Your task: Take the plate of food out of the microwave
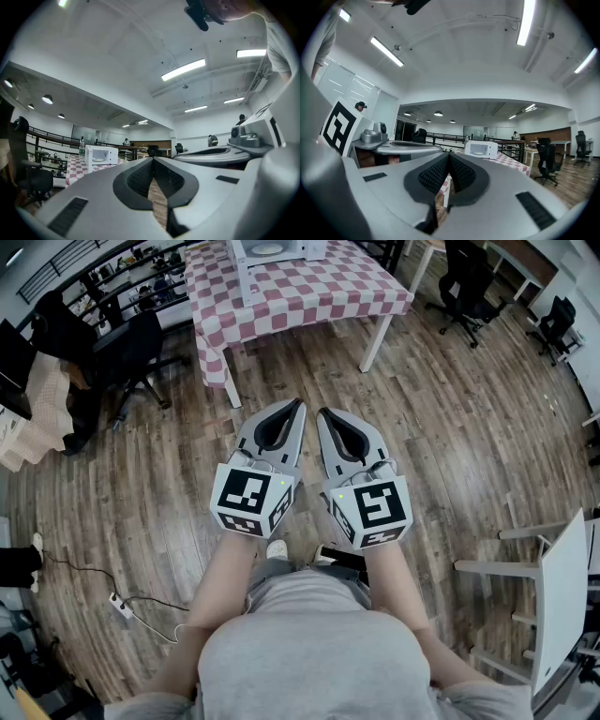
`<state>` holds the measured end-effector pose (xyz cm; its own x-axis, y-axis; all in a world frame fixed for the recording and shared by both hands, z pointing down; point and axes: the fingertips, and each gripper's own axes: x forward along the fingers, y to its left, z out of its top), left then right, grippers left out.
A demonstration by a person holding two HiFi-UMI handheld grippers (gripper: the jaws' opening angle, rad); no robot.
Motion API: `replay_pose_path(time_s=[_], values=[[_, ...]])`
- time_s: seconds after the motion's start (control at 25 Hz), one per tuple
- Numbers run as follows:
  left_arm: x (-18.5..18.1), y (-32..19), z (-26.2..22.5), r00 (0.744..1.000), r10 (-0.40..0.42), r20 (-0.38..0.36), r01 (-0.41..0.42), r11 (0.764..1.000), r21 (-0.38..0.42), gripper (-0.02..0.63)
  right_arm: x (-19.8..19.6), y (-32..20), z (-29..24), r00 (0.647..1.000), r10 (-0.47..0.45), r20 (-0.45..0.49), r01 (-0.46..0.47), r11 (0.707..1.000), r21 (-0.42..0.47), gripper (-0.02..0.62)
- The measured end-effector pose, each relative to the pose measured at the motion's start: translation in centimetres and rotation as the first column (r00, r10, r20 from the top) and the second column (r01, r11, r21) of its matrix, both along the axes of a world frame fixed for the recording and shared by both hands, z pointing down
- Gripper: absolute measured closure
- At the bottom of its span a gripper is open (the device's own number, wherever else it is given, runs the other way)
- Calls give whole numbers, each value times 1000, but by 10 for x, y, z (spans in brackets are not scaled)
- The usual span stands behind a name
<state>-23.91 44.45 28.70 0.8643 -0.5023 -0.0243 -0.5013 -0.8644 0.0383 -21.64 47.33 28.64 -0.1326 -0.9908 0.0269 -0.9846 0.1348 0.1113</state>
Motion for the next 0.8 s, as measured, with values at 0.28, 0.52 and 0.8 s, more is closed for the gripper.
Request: replay_pose_path(time_s=[0.28, 0.52, 0.8], values=[[-7, -11, 6, 1000, 8, -7, -8, 1000, -4, 603, -7, -8, 6, 1000, 16, 4, -16, 1000, -8, 569], [-18, -26, 6, 1000, 19, -25, -19, 1000, -11, 603, -15, -20, 7, 999, 46, 9, -45, 999, -23, 569], [-32, -44, 12, 998, 55, -21, -55, 998, -24, 603, -23, -39, 10, 992, 107, 69, -105, 994, -30, 569]])
